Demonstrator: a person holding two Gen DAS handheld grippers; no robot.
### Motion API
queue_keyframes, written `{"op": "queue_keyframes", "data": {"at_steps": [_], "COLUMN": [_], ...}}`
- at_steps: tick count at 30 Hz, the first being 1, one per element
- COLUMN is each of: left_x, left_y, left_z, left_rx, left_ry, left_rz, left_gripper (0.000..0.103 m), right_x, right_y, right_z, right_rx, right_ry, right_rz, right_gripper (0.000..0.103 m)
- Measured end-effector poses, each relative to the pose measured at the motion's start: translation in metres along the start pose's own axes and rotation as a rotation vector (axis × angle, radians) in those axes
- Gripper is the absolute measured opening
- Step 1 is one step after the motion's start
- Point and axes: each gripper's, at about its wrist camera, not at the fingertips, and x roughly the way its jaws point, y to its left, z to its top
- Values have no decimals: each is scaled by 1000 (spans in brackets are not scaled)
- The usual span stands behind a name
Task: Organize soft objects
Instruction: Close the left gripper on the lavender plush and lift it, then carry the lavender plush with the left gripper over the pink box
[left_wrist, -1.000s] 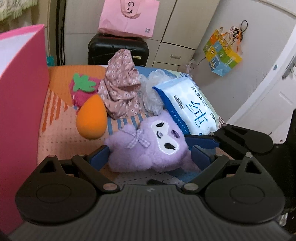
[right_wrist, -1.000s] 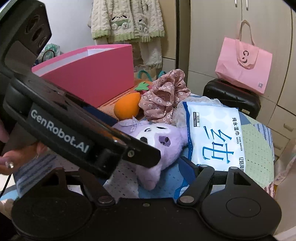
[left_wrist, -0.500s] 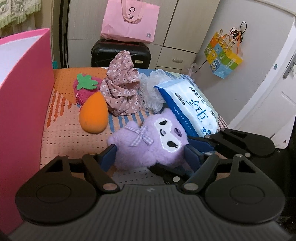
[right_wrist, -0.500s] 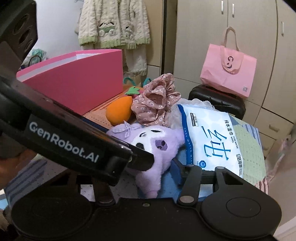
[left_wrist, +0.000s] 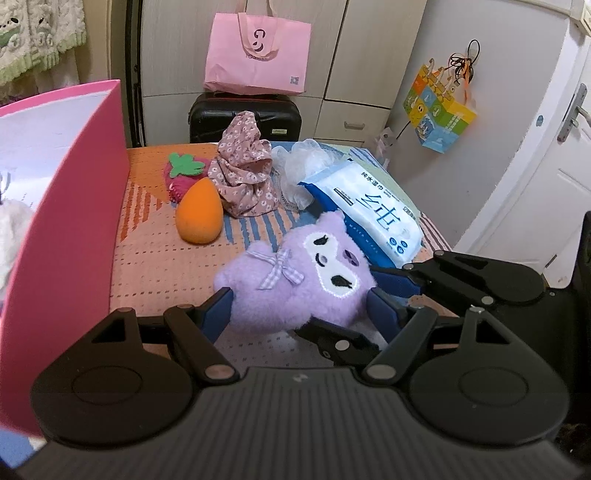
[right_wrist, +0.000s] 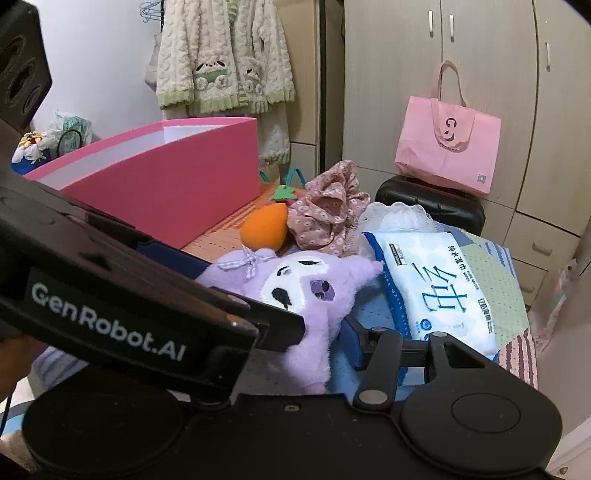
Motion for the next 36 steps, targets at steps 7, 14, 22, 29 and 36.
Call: {"op": "queue_keyframes", "data": {"at_steps": [7,14,22,29,36], "left_x": [-14,-32,-58,-88,-107], "left_y": [-2,-2,0,3,11], "left_z": [-12,-27,-48,-63,-71], "left_rx": [2,-2,27,50,31], "left_ry": [0,-2,-12,-24,13], "left_rz": [-4,-35,-72,-99,-96], "left_gripper": [78,78,78,78,78], "right_x": [-12,-27,-51,-74,-85], "right_y": [14,26,49,74,99], "right_z": [-7,-13,-23,-24,-22], "right_rx": [0,-1,-6,-26,-59], "right_ry": [-9,-9,2,12,68], "right_rz": [-2,-11,-19,-27,-4], "right_gripper": [58,58,58,59,60]}}
